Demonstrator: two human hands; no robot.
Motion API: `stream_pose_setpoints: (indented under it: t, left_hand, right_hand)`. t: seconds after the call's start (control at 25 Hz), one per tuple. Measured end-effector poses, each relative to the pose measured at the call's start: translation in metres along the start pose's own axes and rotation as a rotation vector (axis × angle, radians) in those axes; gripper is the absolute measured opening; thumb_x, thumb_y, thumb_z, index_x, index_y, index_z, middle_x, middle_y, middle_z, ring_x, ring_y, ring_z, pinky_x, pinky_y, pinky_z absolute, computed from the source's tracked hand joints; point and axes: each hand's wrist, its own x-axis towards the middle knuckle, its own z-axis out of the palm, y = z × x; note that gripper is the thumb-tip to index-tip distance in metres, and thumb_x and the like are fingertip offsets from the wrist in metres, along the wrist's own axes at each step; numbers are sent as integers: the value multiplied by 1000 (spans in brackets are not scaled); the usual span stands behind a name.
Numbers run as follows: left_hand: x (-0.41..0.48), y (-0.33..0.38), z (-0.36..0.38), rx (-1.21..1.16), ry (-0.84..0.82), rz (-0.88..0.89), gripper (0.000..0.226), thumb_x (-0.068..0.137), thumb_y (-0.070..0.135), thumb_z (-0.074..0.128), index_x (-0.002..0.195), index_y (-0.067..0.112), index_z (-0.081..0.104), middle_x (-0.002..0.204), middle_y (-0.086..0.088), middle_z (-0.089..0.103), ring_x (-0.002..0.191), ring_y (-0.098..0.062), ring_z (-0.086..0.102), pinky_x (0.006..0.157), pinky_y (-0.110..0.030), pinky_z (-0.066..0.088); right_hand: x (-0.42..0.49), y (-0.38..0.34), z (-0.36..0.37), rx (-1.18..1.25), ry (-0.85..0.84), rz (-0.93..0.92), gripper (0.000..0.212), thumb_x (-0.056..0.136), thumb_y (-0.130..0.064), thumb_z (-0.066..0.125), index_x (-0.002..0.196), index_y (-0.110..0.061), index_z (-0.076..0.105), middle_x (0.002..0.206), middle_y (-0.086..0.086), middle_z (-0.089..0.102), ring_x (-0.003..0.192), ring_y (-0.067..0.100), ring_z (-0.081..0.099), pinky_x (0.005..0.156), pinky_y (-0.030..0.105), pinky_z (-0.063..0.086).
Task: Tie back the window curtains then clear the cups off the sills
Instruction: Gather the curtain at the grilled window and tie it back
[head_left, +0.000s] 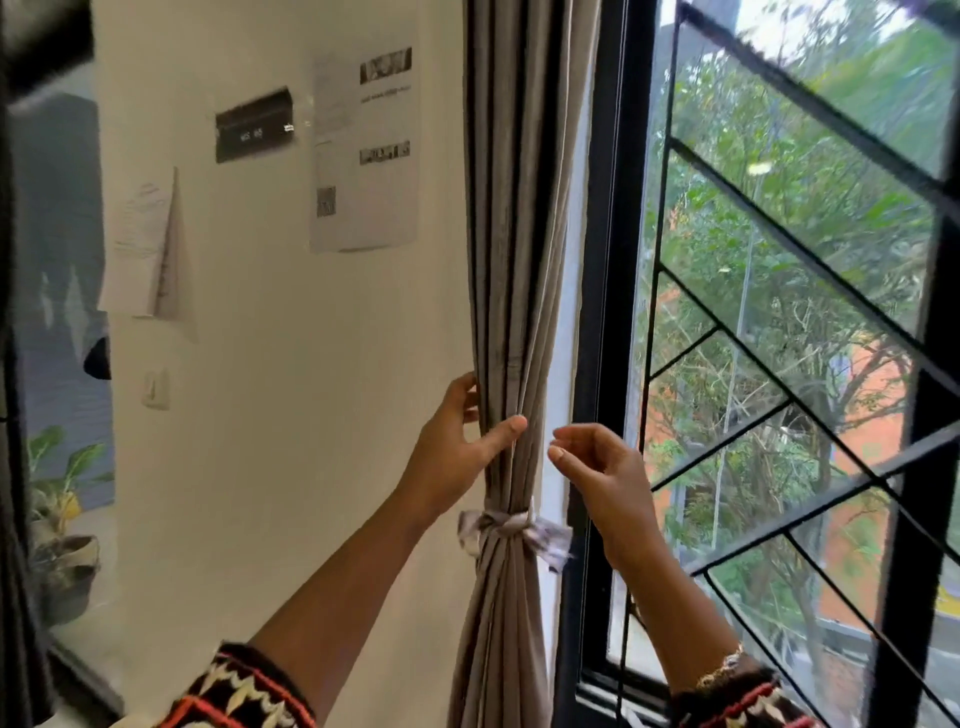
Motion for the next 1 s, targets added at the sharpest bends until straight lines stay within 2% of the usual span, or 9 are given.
stream_pose_setpoints:
  t: [0.12,0.28,0.44,0.56,0.64,0.68,0.8,0.88,1.0]
  left_hand:
    - [26,33,-6,13,16,168,55,79,25,69,125,33,40,115,14,57,101,7,55,81,-3,43]
    - [66,65,-18,15,47,362,61,77,18,72,116,46,33,111,28,50,101,20,49,81,1,39]
    - [121,105,-28,-38,104,487,62,78,22,71,126,35,35,117,23,51,105,13,51,92,-7,41]
    - [166,147,-40,-42,115,546,68,78,26,71,135,20,32,125,11,49,109,0,50,90,-8,41]
    - [196,183,-49,-60,128,585,69,80,26,69,135,15,30,122,11,46,107,-2,47,78,2,38]
    - [209,202,-54,-76,125,596,70,81,27,69,136,13,29,123,11,45,109,-4,47,81,-1,39]
    - [246,243,-66,-152,81,594,78,79,25,70,139,7,24,133,-3,46,117,-18,49,97,-31,44]
    - [262,258,-67,-182,52,602,77,75,20,73,137,7,27,131,-9,49,115,-22,51,92,-32,47]
    - [271,269,-54,-247,4,662,71,73,7,73,131,6,31,124,-10,53,111,-21,54,85,-26,47]
  right_hand:
    - [37,-36,9,59,-25,-115,9,86,-12,63,92,-19,63,87,3,67,83,10,63,78,26,50]
    - [89,-81,17,67,-27,-237,27,84,-46,56,97,-23,62,88,-6,66,91,11,63,88,38,51]
    - [148,-141,18,71,-23,-350,30,81,-53,50,84,-25,60,74,-8,59,79,11,58,87,47,49]
    - [192,-196,18,12,-29,-385,33,83,-56,48,73,-25,52,66,-7,52,67,9,53,70,35,49]
    - [219,-235,17,-67,-9,-412,39,86,-57,45,81,-20,56,71,-5,55,70,11,55,65,26,44]
    - [232,-254,16,-103,-7,-422,45,86,-59,45,88,-16,58,77,-1,58,74,13,58,63,25,43]
    - [259,-303,18,-132,-26,-425,60,82,-60,52,106,-6,60,99,7,66,85,16,63,58,25,43]
    - [272,-332,19,-116,-18,-418,66,78,-59,59,118,-6,56,109,5,64,88,17,62,56,25,44]
    - [291,-363,17,-171,4,-404,74,69,-56,71,118,-3,55,110,5,62,94,21,61,72,33,53]
